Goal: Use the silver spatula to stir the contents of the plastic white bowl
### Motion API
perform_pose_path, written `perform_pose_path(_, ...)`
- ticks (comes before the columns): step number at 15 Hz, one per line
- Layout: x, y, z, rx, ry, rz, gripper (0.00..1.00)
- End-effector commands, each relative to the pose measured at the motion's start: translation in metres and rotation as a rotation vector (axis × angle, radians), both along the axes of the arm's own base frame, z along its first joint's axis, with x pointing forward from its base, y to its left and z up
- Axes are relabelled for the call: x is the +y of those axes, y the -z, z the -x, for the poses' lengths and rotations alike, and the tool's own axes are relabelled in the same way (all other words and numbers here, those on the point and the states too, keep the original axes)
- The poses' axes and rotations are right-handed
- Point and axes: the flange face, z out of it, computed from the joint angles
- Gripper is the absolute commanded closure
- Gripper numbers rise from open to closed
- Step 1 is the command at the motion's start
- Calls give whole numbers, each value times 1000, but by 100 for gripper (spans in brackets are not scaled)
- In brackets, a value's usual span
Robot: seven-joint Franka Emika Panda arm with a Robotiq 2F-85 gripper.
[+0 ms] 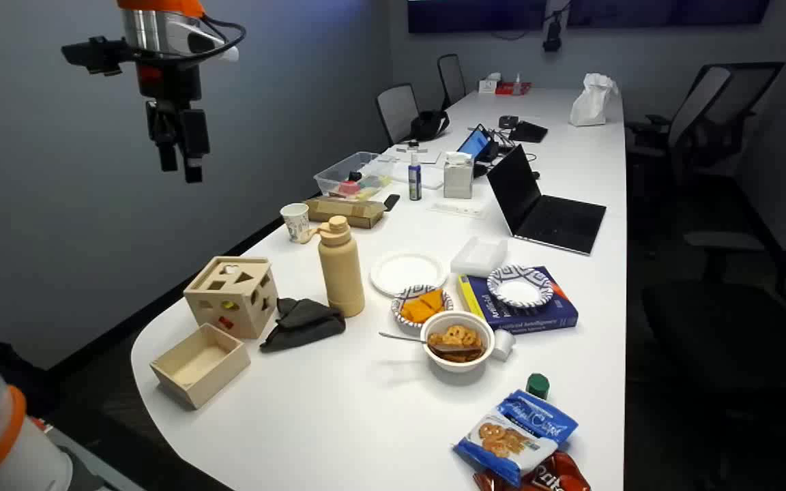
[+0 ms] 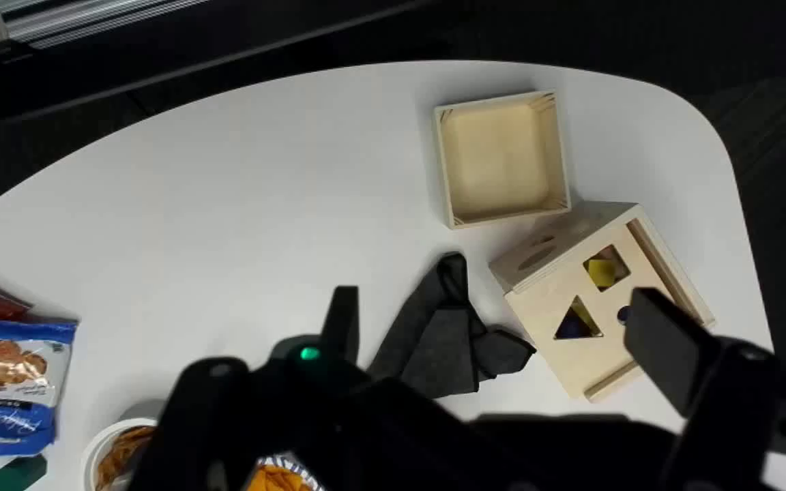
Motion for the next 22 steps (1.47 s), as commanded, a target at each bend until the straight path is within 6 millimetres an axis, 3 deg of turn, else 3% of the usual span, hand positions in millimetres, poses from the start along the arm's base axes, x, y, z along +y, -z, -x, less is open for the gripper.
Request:
perform_pose_path(1,0,0,0,0,0,0,0)
perform_pose_path(4,0,0,0,0,0,0,0)
perform_pose_path(8,-40,18,-32,-11,120,-46,0)
perform_pose_path(15,-162,93,-65,-14,410,-175,0)
perform_pose_path(18,-206,129,-74,-42,529,-269,0)
perform_pose_path(22,-250,177,-80,-70,669,-369,0)
